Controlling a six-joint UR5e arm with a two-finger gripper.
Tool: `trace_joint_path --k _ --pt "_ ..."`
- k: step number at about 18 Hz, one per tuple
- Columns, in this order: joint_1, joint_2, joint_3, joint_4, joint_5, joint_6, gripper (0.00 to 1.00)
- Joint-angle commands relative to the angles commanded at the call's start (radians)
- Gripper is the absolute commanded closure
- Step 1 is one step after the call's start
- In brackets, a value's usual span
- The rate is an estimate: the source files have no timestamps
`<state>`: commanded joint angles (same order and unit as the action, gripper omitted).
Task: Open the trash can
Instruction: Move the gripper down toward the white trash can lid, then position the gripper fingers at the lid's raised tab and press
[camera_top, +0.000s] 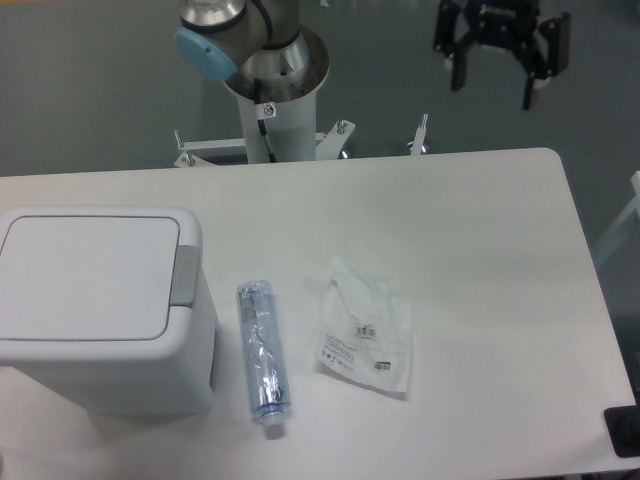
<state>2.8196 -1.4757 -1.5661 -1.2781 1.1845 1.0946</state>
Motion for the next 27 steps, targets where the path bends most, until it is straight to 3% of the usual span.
trace_joint_path --k 4,11,16,27 --pt "-0.094 -0.006 -0.023 0.101 -0.029 -0.28 0.0" --pt "-0.291 -0.07 -0.038 0.157 -0.039 -0.602 0.0" --pt "-0.382 -0.133 -0.038 0.307 -0.04 -0.846 0.0" --pt "-0.459 -0.201 -0.046 0.339 -0.037 -0.909 0.0"
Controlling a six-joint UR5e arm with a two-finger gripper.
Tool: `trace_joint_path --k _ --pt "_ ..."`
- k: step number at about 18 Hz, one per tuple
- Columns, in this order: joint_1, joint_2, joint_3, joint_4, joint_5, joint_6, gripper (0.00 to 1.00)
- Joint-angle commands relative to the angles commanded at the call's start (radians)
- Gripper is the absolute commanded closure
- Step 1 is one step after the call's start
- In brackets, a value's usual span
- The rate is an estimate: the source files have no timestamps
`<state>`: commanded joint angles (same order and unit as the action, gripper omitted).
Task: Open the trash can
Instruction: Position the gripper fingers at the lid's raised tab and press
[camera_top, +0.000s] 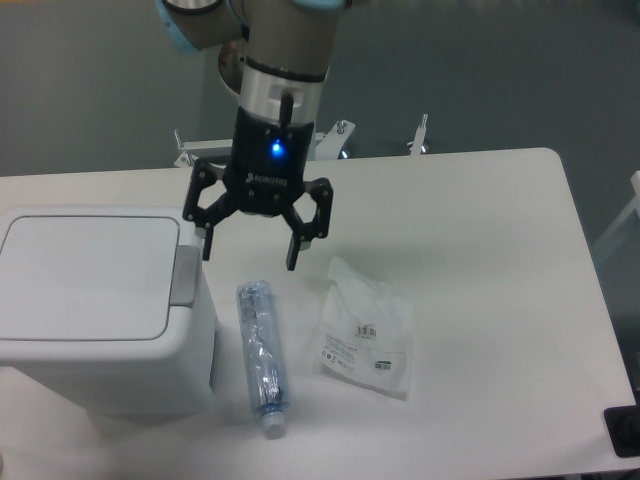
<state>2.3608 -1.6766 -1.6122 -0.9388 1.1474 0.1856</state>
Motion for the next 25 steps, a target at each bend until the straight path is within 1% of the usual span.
trace_joint_path --k 6,25 --pt "-0.006 -0.018 -0.003 0.002 0.0 0.0 0.0" --pt "-0.021 -0.041 -0.011 0.005 0.002 0.002 0.0"
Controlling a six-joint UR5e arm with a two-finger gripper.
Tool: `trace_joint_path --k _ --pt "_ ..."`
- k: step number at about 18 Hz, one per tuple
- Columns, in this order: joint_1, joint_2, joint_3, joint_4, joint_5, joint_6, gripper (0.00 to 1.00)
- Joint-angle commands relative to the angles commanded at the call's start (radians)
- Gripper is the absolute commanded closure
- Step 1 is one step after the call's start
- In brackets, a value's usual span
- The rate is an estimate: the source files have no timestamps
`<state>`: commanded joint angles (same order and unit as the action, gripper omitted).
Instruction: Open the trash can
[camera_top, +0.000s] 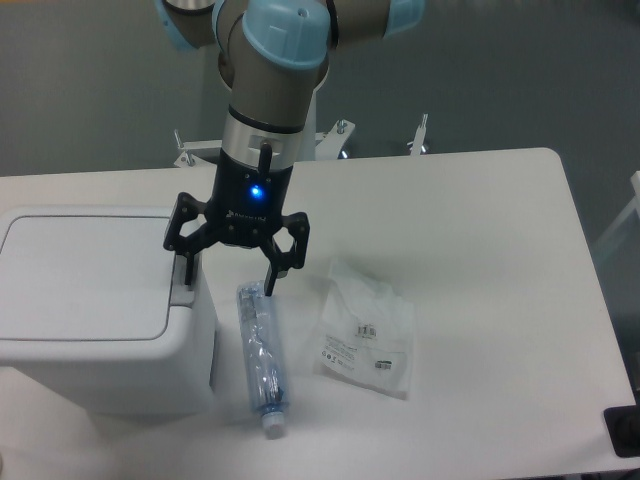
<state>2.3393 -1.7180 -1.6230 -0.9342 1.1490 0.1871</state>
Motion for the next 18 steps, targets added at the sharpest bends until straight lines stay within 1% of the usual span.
trace_joint_path --k 7,14,16,18 --pt "0.0 0.002 0.0 -0.002 0.0 0.0 0.0" --pt "0.002 0.006 -0.018 0.0 0.0 0.002 0.0" --pt "0.002 0.012 -0.014 0.003 0.0 -0.002 0.0" --pt "0.006 0.017 0.012 0.003 -0.005 -0.02 0.0"
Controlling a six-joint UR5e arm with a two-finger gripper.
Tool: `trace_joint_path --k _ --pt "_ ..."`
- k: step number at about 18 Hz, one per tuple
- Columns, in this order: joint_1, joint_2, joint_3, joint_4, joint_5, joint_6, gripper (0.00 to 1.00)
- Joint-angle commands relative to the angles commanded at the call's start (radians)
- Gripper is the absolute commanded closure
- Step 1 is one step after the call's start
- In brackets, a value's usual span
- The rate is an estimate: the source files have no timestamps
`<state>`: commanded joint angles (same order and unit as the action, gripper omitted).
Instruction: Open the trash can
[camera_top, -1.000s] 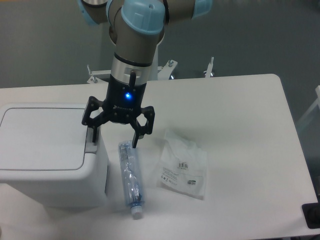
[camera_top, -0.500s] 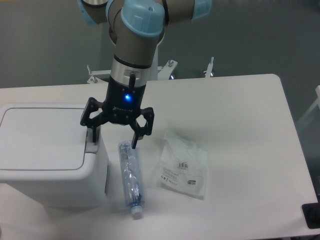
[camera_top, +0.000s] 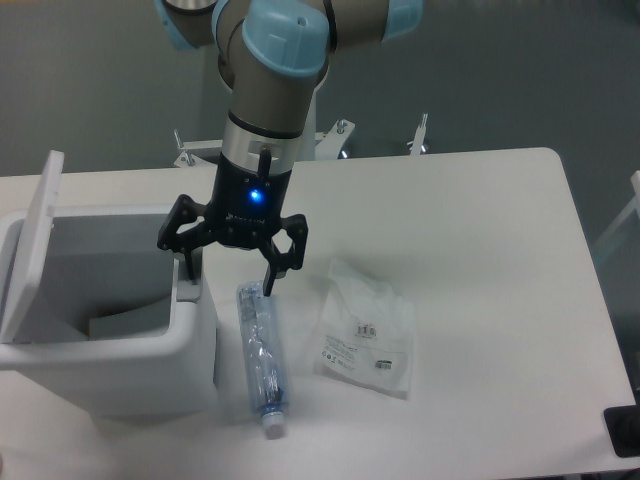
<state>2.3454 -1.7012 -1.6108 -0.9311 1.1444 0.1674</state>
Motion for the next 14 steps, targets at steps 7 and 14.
trace_joint_path --k 7,14 --pt "0.08 0.014 0.054 0.006 0.008 -0.017 0.0" --pt "0.221 0.017 0.057 0.011 0.043 0.064 0.0"
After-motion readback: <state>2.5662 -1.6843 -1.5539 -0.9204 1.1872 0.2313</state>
